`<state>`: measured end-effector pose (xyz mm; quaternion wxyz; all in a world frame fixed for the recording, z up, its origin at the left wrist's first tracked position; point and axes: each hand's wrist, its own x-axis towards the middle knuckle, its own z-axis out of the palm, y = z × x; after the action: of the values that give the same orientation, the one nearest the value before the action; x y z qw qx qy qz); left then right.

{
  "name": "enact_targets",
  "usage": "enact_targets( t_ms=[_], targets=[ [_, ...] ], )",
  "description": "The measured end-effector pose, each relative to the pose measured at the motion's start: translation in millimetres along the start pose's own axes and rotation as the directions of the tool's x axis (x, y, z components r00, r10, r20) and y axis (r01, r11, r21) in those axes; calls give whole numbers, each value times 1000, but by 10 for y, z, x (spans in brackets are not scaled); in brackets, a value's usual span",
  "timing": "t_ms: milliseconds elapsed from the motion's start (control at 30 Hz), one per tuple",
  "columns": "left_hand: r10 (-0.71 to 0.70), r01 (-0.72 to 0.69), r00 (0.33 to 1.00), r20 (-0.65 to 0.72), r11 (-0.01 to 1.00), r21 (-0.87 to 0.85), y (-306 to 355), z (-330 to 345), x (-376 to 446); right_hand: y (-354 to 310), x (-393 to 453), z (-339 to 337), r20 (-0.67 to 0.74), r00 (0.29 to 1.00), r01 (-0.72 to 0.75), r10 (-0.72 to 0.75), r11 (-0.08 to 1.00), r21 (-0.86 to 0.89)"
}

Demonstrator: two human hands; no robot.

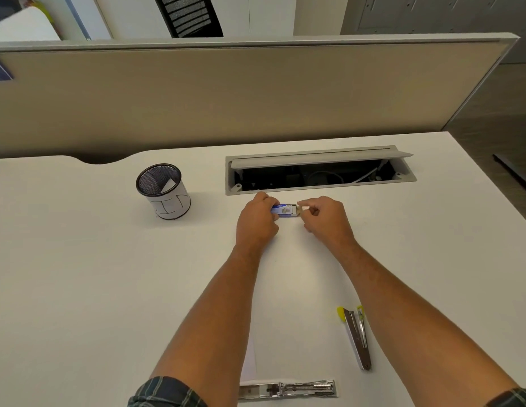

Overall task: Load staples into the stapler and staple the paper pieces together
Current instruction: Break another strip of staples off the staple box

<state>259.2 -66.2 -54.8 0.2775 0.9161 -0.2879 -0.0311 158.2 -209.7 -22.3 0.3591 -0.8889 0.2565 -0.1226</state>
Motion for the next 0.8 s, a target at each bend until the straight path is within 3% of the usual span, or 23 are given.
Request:
enact_targets(
  t_ms=[100,267,533,800],
  targets=[
    [0,0,1000,-1,1000,-5,1,7,-2,-29,20,56,21,1000,11,-10,999,-46],
    [6,-6,1000,-7,1000,-17,-2,-3,-2,-34,46,22,25,999,-37,36,999,34],
    [-1,1,1000,13,1000,-12,3,-14,-9,-9,10,29,6,980,-197,198,971,138],
    [-3,3,1000,8,1000,-21,4,-15,-6,8,-98,38,-25,993,-113,117,986,125]
  ],
)
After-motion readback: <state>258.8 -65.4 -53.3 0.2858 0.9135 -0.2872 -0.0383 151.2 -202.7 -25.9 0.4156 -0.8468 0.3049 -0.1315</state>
